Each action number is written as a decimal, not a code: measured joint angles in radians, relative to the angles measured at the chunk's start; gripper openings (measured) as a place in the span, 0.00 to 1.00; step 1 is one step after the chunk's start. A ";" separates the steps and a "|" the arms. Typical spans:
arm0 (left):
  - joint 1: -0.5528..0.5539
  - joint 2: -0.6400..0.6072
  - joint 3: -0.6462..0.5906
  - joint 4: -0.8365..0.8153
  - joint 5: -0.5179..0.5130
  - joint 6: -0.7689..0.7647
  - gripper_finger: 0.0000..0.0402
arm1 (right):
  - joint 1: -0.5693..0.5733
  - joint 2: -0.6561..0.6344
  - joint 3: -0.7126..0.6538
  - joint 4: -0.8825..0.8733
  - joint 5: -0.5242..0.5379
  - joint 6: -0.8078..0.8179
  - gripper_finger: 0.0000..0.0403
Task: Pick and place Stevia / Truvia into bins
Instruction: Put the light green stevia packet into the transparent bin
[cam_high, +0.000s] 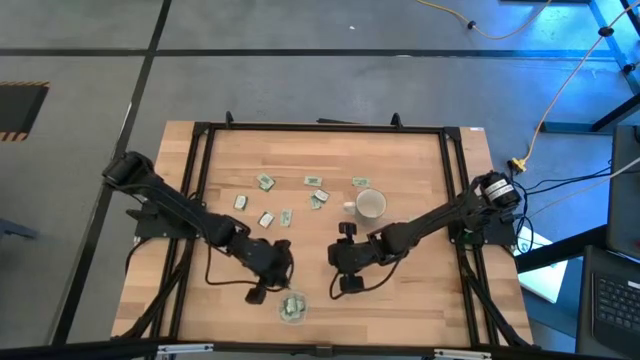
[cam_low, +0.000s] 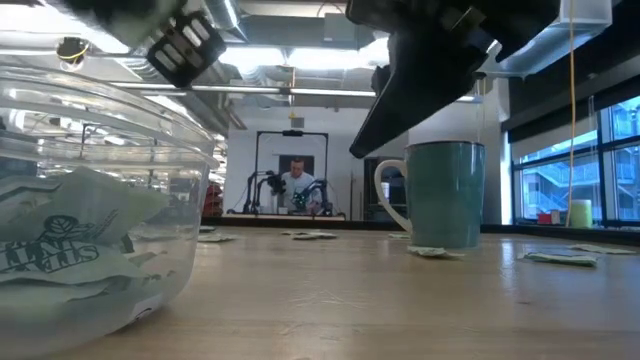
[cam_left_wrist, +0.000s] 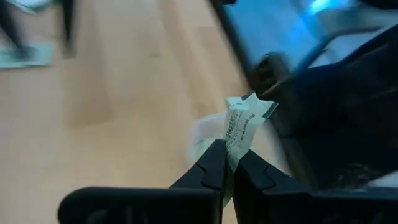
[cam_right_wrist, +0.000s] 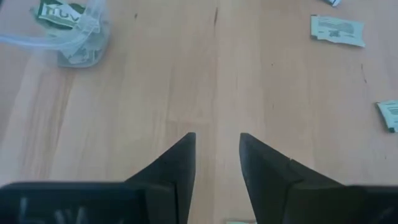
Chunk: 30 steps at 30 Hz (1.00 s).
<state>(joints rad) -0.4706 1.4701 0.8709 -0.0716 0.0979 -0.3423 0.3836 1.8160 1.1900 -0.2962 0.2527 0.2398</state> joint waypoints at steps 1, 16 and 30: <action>0.001 0.005 0.009 0.000 0.026 -0.027 0.02 | 0.000 0.000 0.000 0.002 0.000 0.000 0.32; 0.003 0.205 0.030 0.048 0.237 -0.377 0.03 | 0.000 0.000 0.000 -0.005 0.000 -0.017 0.32; 0.028 0.251 0.030 0.170 0.304 -0.266 0.07 | -0.001 0.000 0.000 -0.008 -0.001 -0.016 0.32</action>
<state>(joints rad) -0.4429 1.7214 0.9005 0.0980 0.4018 -0.6087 0.3828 1.8160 1.1904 -0.3038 0.2520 0.2237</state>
